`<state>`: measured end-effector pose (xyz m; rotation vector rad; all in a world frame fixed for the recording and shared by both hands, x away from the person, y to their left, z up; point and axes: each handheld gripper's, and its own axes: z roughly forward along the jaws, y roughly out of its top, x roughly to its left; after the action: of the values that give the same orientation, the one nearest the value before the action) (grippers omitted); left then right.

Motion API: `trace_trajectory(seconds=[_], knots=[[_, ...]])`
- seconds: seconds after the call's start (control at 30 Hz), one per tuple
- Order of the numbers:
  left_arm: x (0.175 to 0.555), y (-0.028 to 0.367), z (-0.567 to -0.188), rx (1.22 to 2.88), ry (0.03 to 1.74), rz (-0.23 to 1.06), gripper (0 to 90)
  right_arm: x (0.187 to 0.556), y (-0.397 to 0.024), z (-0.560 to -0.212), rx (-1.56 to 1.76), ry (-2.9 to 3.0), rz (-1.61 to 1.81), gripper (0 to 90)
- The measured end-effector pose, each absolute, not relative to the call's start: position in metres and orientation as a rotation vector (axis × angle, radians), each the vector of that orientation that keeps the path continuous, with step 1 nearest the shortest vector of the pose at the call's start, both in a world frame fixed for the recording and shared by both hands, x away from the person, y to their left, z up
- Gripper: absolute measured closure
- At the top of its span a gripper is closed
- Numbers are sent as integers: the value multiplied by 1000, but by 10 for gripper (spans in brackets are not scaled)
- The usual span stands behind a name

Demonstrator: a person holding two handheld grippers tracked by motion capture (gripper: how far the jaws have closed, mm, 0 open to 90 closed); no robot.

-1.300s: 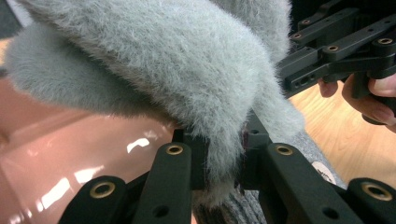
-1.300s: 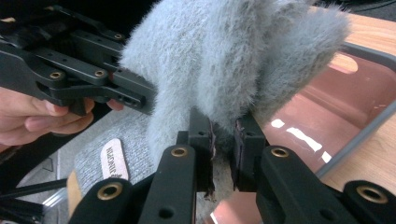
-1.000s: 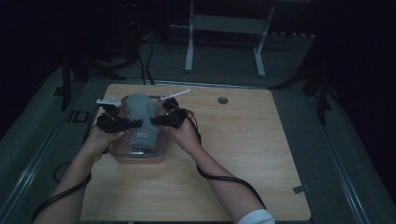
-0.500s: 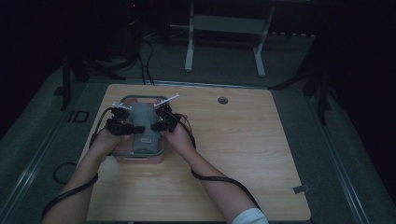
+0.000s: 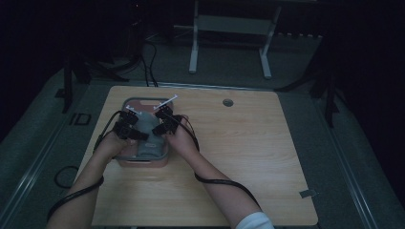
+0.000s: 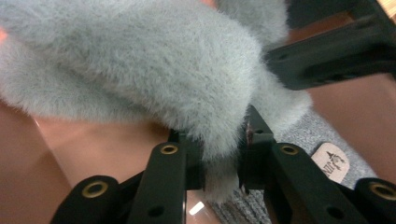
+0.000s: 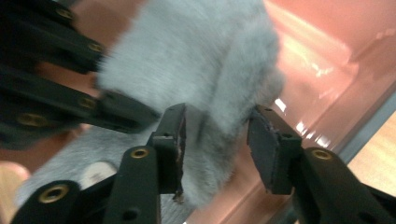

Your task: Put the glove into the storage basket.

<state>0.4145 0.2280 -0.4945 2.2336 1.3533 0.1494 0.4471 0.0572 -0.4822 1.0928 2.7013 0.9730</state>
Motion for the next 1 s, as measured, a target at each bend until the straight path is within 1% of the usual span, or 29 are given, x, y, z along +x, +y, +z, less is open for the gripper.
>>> trace_trajectory(seconds=[0.07, 0.13, 0.17, 0.2, 0.27, 0.33, 0.4, 0.47, 0.5, 0.53, 0.57, 0.6, 0.67, 0.77, 1.0], knots=[[415, 225, -495, 2266, 1366, 202, 645, 446, 56, -476, 1089, 2692, 1007, 481], [414, 224, -494, 2275, 1394, 252, 559, 445, 52, -471, 1082, 2687, 1039, 454], [414, 224, -494, 2277, 1404, 278, 463, 444, 50, -469, 1085, 2675, 1066, 409], [414, 224, -493, 2283, 1407, 309, 412, 444, 48, -467, 1084, 2676, 1079, 387], [412, 226, -491, 2284, 1407, 343, 353, 443, 44, -465, 1078, 2663, 1113, 346], [409, 228, -490, 2295, 1380, 369, 236, 443, 40, -462, 1074, 2669, 1141, 292], [407, 232, -488, 2265, 1389, 387, 185, 442, 36, -460, 1038, 2687, 1165, 252], [404, 236, -486, 2211, 1384, 414, 148, 440, 31, -459, 1027, 2701, 1204, 208], [404, 236, -486, 2211, 1384, 414, 147, 440, 31, -459, 1027, 2701, 1204, 208], [400, 240, -484, 2161, 1375, 457, 147, 440, 28, -458, 1030, 2697, 1222, 211], [398, 242, -482, 2134, 1368, 486, 117, 439, 21, -457, 1007, 2688, 1239, 197], [396, 243, -481, 2114, 1371, 514, 117, 439, 21, -457, 1007, 2688, 1239, 197], [390, 244, -477, 2069, 1360, 543, 82, 438, 15, -456, 995, 2682, 1244, 196], [383, 242, -473, 2040, 1335, 560, 78, 436, 6, -455, 953, 2679, 1242, 176], [371, 231, -470, 2028, 1297, 623, 78, 428, -17, -455, 925, 2660, 1255, 176]])
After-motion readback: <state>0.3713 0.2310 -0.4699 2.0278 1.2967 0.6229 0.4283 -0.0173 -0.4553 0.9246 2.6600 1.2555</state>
